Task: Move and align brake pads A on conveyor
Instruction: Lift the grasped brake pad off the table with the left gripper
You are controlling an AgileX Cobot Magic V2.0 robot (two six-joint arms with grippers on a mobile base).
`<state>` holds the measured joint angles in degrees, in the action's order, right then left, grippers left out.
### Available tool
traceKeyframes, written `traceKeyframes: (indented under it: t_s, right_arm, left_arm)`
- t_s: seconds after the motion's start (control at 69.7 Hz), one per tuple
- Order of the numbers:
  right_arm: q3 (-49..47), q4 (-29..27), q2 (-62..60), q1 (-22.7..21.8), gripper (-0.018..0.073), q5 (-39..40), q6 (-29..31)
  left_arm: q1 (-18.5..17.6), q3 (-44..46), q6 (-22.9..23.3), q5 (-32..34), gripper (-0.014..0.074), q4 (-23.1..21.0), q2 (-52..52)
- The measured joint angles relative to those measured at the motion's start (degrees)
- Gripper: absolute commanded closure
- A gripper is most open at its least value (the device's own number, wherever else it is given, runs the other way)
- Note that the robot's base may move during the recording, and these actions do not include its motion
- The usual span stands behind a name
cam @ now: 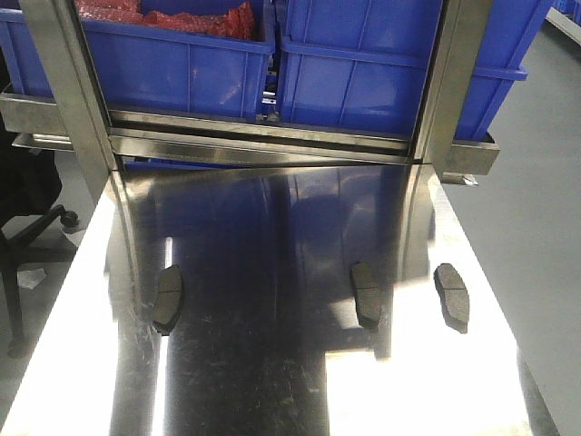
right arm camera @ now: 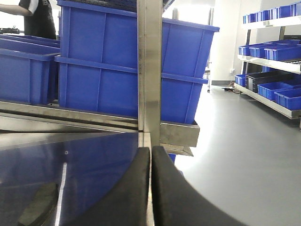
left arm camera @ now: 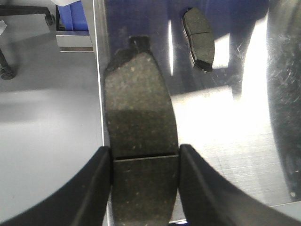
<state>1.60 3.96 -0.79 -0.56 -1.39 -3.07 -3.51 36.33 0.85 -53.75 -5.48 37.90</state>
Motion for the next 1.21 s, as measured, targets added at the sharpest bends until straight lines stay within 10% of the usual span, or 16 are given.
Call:
traceKeyframes:
  t_s: [1.205]
  right_arm:
    - [-10.1,0.2,11.6,0.0,0.0568,-1.1,0.2]
  left_arm:
    - [0.0,0.0,0.0,0.0,0.0603,0.0,0.0]
